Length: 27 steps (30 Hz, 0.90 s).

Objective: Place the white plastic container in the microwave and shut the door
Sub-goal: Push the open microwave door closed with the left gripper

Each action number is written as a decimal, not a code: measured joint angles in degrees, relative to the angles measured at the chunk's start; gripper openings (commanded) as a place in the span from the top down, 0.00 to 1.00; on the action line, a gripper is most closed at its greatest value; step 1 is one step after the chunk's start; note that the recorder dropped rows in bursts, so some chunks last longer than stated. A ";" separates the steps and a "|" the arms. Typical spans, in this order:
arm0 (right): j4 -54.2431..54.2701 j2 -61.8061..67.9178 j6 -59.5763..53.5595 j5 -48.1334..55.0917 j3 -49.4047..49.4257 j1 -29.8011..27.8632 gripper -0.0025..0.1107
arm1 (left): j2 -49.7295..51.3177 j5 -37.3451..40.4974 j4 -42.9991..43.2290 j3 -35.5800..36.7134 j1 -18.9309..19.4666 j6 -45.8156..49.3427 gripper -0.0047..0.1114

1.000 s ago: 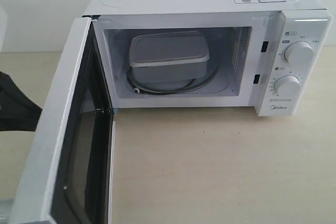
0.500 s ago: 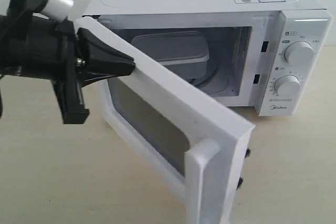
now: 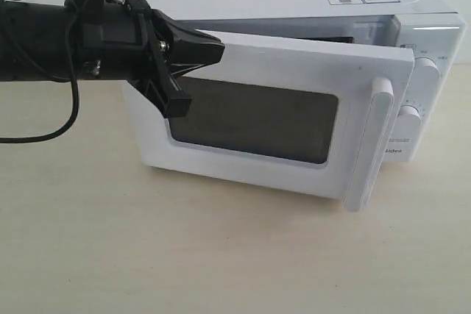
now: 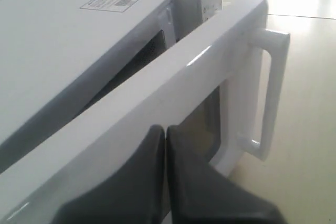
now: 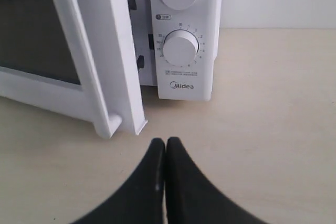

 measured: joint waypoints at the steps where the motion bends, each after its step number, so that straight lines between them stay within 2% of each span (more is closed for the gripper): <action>1: 0.00 0.00 0.00 0.00 0.00 0.00 0.98 | 0.00 -0.10 0.00 -0.03 0.00 0.00 0.93; 10: 0.00 0.00 0.00 0.00 0.00 0.00 0.98 | -0.56 -0.22 -0.13 -0.03 0.00 -3.41 0.93; 14: 0.31 0.00 0.00 0.00 0.00 0.00 0.98 | -3.23 -0.10 4.48 -0.03 0.00 -12.08 0.93; 20: 0.31 0.00 0.00 -0.21 0.00 0.00 0.98 | -10.12 2.41 16.46 -0.03 0.00 -30.24 0.93; 21: 0.31 0.00 0.00 -0.21 0.00 0.00 0.98 | -13.06 4.70 19.02 0.10 0.00 -35.23 0.93; 23: 0.31 0.00 0.00 -0.21 0.00 0.00 0.98 | -18.14 7.46 20.44 2.35 0.00 -39.06 0.93; 26: 0.31 0.00 0.00 -0.21 0.00 0.00 0.98 | -27.13 9.28 18.74 8.10 0.00 -41.96 0.93; 27: 0.31 0.00 0.00 -0.21 0.00 0.00 0.98 | -32.88 9.28 16.66 11.37 0.00 -42.06 0.93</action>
